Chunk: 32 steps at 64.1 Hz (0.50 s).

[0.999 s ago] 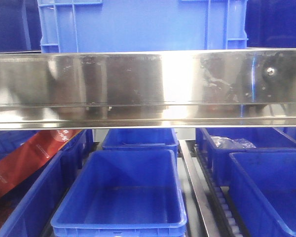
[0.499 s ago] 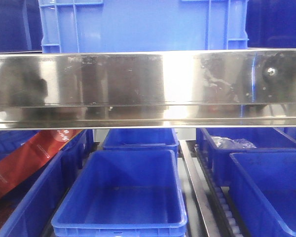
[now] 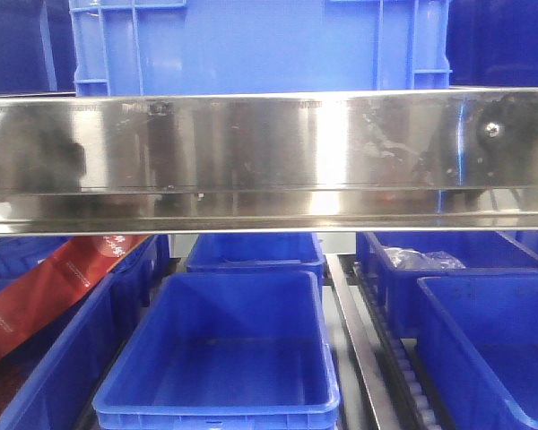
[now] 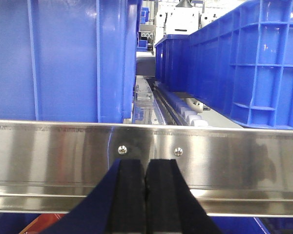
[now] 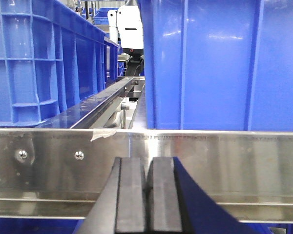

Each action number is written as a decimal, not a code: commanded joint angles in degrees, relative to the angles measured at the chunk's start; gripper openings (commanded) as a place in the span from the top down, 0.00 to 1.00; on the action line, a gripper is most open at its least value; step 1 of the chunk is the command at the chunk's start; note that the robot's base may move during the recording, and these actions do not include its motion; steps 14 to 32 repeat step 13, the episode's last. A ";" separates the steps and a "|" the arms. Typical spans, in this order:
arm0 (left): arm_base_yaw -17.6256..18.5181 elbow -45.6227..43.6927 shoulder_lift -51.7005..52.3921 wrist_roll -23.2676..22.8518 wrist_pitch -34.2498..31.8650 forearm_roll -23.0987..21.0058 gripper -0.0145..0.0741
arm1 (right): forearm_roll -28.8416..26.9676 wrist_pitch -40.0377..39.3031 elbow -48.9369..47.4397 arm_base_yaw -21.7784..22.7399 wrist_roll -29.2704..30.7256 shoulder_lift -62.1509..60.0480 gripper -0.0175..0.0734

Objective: Place valve from conveyor to right shelf box

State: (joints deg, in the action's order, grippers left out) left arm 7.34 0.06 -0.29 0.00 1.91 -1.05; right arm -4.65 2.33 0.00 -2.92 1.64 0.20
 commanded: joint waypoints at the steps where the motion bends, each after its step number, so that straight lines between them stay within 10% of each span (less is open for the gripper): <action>1: -0.32 -0.06 0.29 -0.72 -0.71 0.15 0.96 | -0.29 -0.71 0.00 0.24 0.24 -0.20 0.99; 32: -0.32 -0.06 0.29 -0.72 -0.71 0.15 0.96 | -0.29 -0.71 0.00 0.24 0.24 -0.20 0.99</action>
